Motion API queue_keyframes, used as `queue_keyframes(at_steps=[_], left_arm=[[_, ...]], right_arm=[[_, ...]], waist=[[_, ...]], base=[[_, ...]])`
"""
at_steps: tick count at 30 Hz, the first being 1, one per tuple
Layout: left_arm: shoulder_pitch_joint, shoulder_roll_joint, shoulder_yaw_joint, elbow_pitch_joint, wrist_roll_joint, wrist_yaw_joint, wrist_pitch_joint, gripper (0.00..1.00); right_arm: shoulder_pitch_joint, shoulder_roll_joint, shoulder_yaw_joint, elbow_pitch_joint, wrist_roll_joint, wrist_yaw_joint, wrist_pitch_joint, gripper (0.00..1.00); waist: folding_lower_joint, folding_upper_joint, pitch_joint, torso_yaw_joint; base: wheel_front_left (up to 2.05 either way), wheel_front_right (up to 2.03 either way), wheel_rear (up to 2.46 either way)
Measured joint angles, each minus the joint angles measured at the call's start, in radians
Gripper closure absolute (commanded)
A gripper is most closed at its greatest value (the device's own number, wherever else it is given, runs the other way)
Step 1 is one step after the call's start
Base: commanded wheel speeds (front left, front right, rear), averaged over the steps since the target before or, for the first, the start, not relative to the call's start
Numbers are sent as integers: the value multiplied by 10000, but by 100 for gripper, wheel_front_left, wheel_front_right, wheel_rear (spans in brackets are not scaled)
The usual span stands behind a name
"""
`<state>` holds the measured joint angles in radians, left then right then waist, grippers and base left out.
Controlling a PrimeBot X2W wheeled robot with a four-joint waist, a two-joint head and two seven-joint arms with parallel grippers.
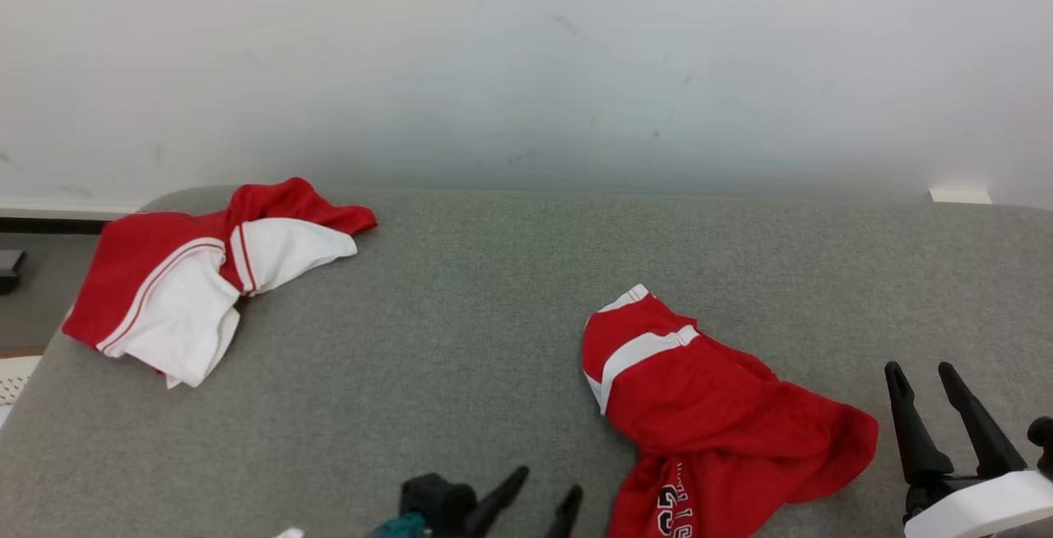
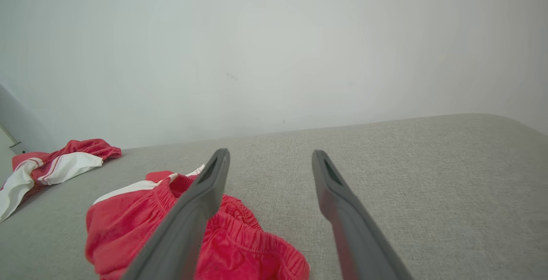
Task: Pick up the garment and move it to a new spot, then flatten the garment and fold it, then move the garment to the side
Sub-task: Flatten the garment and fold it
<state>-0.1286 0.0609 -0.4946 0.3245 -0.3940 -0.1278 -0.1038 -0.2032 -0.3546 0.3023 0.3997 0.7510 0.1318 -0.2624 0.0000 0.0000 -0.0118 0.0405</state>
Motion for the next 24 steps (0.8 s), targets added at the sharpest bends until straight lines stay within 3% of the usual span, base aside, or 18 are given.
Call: queue_keyframes(at_steps=[5,17,18,20,24], left_arm=[[-681,464,-1547,366,-1172,-36,1237,0],[-1866,364,-2474,1599,-2627,-36,2075,0],[-1915,351,-2566,1653,-2708,-36,2065,8],[-2023,372,-2717,1776,-2876,-36,1956,100],[-2229,489,-2761,1906,-3051,-36,1486,100]], right_arm=[[219,257,-453,-96,-500,0,0,0],[418,857,-596,-104,-805,0,136,0],[421,894,-606,-102,-807,0,136,0],[427,984,-606,-92,-809,0,132,0],[449,1095,-679,-71,-830,0,84,0]], waist=[[0,0,55,-329],[0,0,373,-1433],[0,0,400,-1500],[1,0,447,-1598],[1,0,474,-1615]], base=[[0,0,0],[0,0,0],[0,0,0],[0,0,0],[0,0,0]])
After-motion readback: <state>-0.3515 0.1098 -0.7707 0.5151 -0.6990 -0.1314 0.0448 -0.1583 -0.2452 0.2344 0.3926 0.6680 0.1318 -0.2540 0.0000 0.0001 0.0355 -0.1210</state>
